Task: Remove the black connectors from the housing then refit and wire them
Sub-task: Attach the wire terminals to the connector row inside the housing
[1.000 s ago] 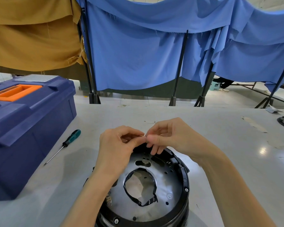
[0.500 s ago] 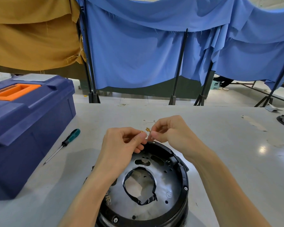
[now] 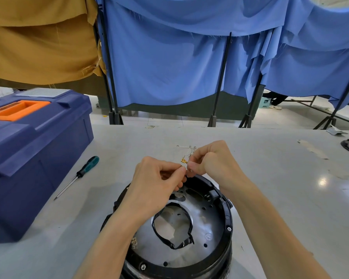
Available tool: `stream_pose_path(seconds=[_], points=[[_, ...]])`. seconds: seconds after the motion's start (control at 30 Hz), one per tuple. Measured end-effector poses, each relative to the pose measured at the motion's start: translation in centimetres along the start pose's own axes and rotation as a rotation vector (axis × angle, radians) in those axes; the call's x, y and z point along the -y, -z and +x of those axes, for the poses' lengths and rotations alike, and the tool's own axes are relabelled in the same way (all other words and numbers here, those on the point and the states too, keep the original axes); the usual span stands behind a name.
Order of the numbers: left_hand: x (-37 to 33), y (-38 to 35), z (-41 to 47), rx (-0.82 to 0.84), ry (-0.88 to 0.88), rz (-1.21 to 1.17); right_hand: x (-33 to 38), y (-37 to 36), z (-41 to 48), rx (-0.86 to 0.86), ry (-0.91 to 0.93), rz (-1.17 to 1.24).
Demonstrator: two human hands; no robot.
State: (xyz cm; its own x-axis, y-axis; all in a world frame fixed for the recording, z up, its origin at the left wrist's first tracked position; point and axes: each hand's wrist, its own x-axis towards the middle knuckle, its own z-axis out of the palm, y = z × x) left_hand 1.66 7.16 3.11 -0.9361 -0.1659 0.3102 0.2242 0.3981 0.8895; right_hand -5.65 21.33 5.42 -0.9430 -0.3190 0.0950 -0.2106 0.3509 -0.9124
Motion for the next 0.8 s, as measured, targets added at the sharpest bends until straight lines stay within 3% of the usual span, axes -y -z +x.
stream_pose_path(seconds=[0.23, 0.37, 0.43, 0.6, 0.67, 0.8], points=[[-0.2, 1.1, 0.2, 0.034, 0.092, -0.095, 0.1, 1.3, -0.2, 0.197, 0.062, 0.094], [0.6, 4.1, 0.7, -0.212, 0.020, 0.248, 0.1, 0.9, -0.6, 0.307, 0.056, 0.035], [1.2, 5.8, 0.8, -0.299, 0.071, 0.435, 0.1, 0.2, -0.7, 0.359, 0.049, 0.015], [2.1, 7.5, 0.5, 0.085, 0.521, 0.638, -0.1, -1.9, -1.0, 0.464, 0.039, -0.047], [2.1, 7.6, 0.5, 0.158, 0.565, 0.709, -0.3, -2.3, -1.0, 0.493, 0.037, -0.072], [2.3, 7.3, 0.8, 0.130, 0.547, 0.706, -0.5, -2.2, -1.0, 0.524, 0.040, -0.096]])
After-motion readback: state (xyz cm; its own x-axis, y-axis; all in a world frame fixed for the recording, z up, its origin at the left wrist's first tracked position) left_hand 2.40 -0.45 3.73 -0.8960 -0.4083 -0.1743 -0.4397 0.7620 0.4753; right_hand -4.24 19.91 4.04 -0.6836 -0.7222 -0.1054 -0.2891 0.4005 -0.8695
